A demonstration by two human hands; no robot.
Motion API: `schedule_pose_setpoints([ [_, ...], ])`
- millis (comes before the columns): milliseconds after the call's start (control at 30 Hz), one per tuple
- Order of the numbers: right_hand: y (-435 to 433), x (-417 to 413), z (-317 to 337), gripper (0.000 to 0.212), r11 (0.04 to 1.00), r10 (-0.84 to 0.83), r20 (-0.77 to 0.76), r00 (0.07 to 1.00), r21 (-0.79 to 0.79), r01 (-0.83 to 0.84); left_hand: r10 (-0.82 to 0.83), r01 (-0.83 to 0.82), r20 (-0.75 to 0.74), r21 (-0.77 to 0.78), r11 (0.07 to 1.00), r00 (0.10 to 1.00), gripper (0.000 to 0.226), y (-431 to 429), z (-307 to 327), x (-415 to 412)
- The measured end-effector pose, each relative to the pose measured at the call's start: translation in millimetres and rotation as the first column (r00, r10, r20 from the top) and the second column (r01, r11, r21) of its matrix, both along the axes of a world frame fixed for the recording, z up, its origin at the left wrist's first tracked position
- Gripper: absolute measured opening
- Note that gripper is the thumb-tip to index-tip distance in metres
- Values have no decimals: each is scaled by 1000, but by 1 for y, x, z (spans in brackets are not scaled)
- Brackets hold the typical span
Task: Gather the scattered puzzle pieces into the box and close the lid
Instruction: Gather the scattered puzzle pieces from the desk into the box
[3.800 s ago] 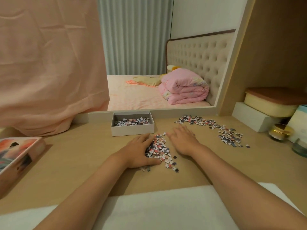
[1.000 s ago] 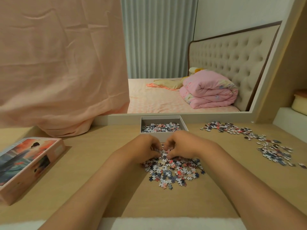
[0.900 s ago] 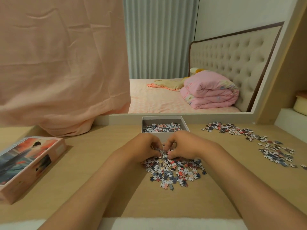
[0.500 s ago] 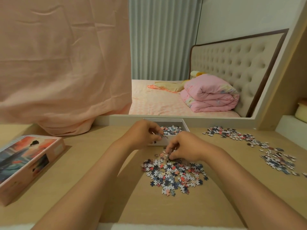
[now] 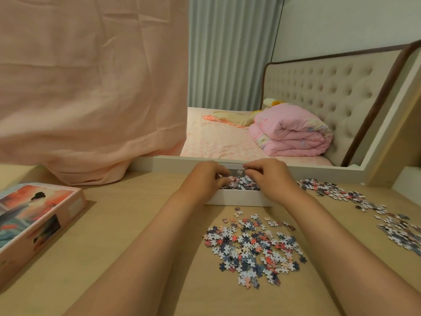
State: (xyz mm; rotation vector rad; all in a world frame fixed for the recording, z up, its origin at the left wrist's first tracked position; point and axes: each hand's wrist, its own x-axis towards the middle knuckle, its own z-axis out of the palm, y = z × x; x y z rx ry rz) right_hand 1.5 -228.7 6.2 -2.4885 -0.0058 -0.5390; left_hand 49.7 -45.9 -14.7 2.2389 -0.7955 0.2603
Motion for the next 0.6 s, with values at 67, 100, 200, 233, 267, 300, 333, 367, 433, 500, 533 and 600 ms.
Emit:
schedule_pose_setpoints([
  [67,4,5,-9,26,994,38,-87,996,-96,-46,-45,43,31,80,996,998,21,0,-1,0],
  [100,5,7,-12,28,987,47,-122,991,-146,-64,-58,52,53,105,993,997,21,0,-1,1],
  [200,1,7,-13,29,980,51,-117,992,-184,-72,-40,22,106,164,986,994,24,0,1,4],
  [233,-1,4,-12,28,982,57,-112,992,-172,-75,-31,8,118,195,981,993,24,1,1,4],
  [267,-3,0,-11,26,985,70,-123,990,-150,-88,-31,4,114,232,973,993,25,2,2,3],
  [300,-5,-5,-10,22,986,91,-149,985,-123,-109,-39,12,96,265,964,995,26,2,2,2],
  [333,-5,-9,-10,20,985,114,-181,977,-104,-134,-50,27,72,289,957,996,26,2,2,0],
  [367,-5,-13,-10,18,983,133,-211,968,-96,-156,-56,38,51,302,953,997,26,2,2,-2],
  [433,-4,-15,-10,18,981,153,-245,957,-79,-177,-57,45,27,314,948,998,23,3,3,-6],
  [500,-3,-19,-7,21,979,170,-273,947,-65,-194,-57,50,12,329,943,998,21,5,5,-11],
  [533,-3,-22,-6,21,977,181,-288,940,-61,-207,-60,55,5,335,941,998,22,6,5,-14],
  [600,-3,-28,-4,18,970,196,-300,933,-80,-230,-59,60,-11,340,938,998,23,9,6,-19],
])
